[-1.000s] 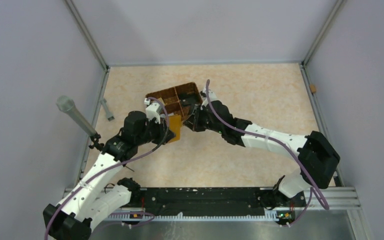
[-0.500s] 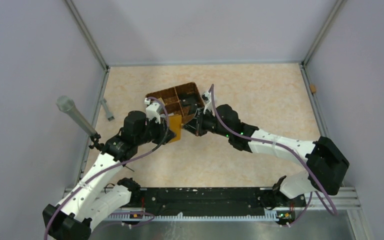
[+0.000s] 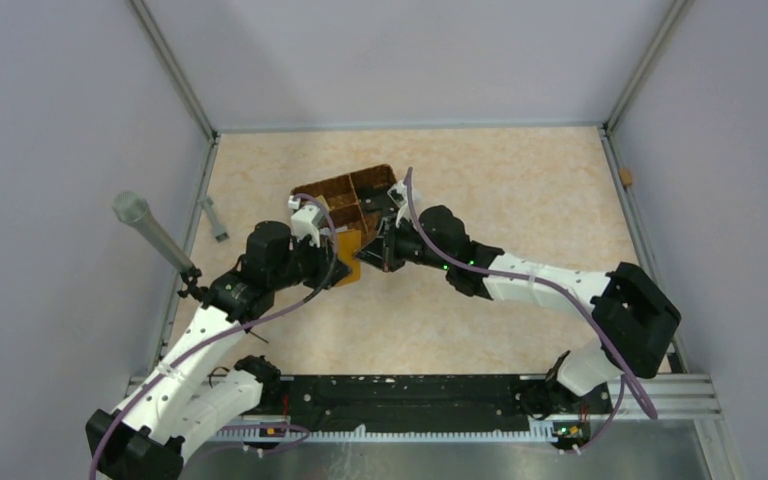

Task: Put the credit cards into the card holder
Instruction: Close the card holder.

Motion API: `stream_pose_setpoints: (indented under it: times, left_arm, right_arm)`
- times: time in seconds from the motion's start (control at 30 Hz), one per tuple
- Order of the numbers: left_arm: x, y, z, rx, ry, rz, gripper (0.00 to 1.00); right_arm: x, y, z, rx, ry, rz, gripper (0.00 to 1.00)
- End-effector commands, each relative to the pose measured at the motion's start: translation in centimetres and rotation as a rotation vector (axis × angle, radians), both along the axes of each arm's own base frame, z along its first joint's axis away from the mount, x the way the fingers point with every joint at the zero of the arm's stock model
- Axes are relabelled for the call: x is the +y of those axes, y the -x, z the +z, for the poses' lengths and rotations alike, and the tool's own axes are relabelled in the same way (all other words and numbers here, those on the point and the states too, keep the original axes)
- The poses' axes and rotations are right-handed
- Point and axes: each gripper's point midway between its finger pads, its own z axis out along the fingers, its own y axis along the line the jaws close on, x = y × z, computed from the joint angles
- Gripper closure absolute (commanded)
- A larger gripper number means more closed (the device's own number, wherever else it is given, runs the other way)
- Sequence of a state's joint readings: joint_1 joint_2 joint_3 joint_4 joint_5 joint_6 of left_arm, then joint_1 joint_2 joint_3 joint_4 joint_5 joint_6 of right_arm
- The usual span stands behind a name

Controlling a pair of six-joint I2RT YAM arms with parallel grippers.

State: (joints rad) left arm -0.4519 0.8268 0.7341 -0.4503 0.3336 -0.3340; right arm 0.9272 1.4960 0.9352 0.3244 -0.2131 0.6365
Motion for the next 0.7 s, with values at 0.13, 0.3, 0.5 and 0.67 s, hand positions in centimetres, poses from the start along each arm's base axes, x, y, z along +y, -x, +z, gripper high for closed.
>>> stream_pose_setpoints:
  times: [0.13, 0.3, 0.5, 0.67]
  left_arm:
    - [-1.1, -0.2, 3.1, -0.094, 0.069, -0.052, 1.0]
    - [-0.8, -0.4, 3.1, -0.103, 0.062, -0.032, 1.0]
    - [-0.9, -0.4, 3.0, -0.097, 0.062, -0.035, 1.0]
    - [-1.0, -0.4, 2.9, -0.094, 0.064, -0.04, 1.0]
  right_arm:
    - [1.5, -0.1, 2.0, -0.045, -0.021, 0.039, 1.0]
    - [0.8, -0.6, 1.0, -0.051, 0.039, 0.001, 1.0]
    - [0.9, -0.6, 1.1, -0.06, 0.046, -0.001, 1.0]
    - [1.1, -0.5, 1.1, -0.061, 0.042, 0.005, 1.0]
